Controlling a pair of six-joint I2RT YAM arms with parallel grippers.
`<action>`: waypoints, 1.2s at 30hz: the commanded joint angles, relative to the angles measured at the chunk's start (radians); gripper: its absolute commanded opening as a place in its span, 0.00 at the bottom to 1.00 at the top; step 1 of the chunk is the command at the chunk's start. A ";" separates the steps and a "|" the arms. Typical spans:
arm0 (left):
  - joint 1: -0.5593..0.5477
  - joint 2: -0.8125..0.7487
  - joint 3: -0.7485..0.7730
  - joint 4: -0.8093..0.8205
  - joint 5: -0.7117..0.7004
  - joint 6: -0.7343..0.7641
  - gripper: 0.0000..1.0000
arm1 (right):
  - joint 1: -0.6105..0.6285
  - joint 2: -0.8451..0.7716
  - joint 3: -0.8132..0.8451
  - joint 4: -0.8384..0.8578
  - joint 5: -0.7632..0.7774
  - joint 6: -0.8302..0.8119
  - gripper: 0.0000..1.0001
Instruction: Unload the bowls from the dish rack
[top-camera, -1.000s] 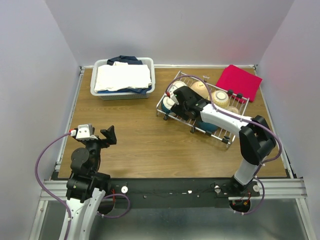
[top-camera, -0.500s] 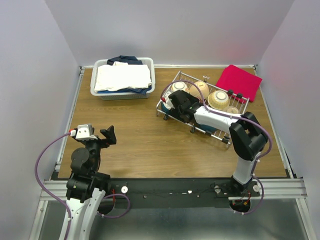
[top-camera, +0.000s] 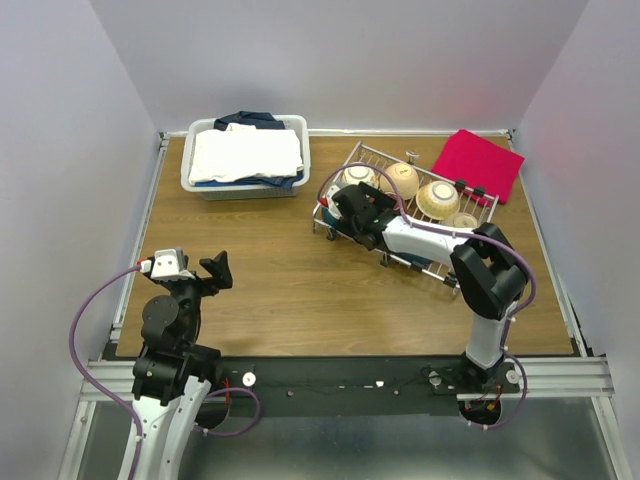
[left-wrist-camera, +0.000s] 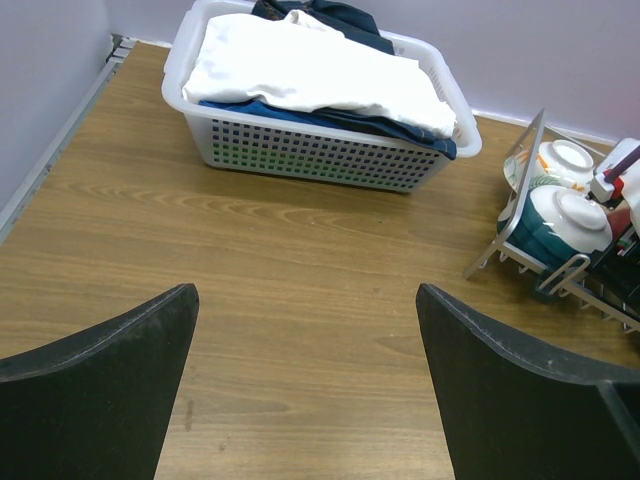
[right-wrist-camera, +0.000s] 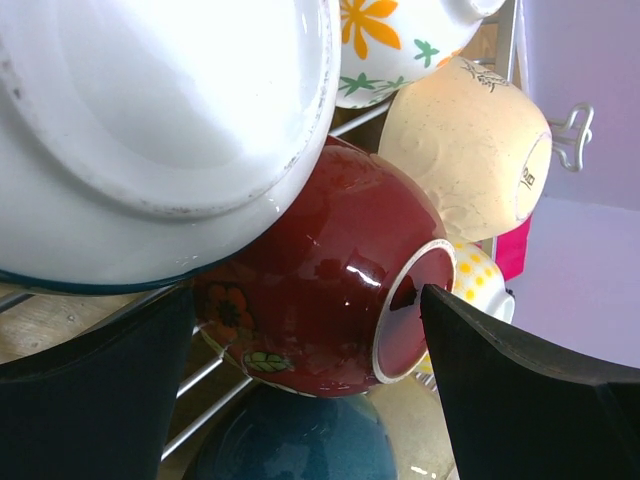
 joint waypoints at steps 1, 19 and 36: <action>0.003 -0.011 0.024 -0.011 -0.026 -0.012 0.99 | 0.017 0.138 -0.073 -0.035 0.017 0.083 1.00; 0.003 -0.014 0.025 -0.014 -0.029 -0.014 0.99 | 0.055 0.055 -0.032 -0.060 0.181 0.162 0.92; 0.003 -0.020 0.025 -0.018 -0.037 -0.016 0.99 | 0.071 -0.052 0.011 -0.047 0.238 0.137 0.80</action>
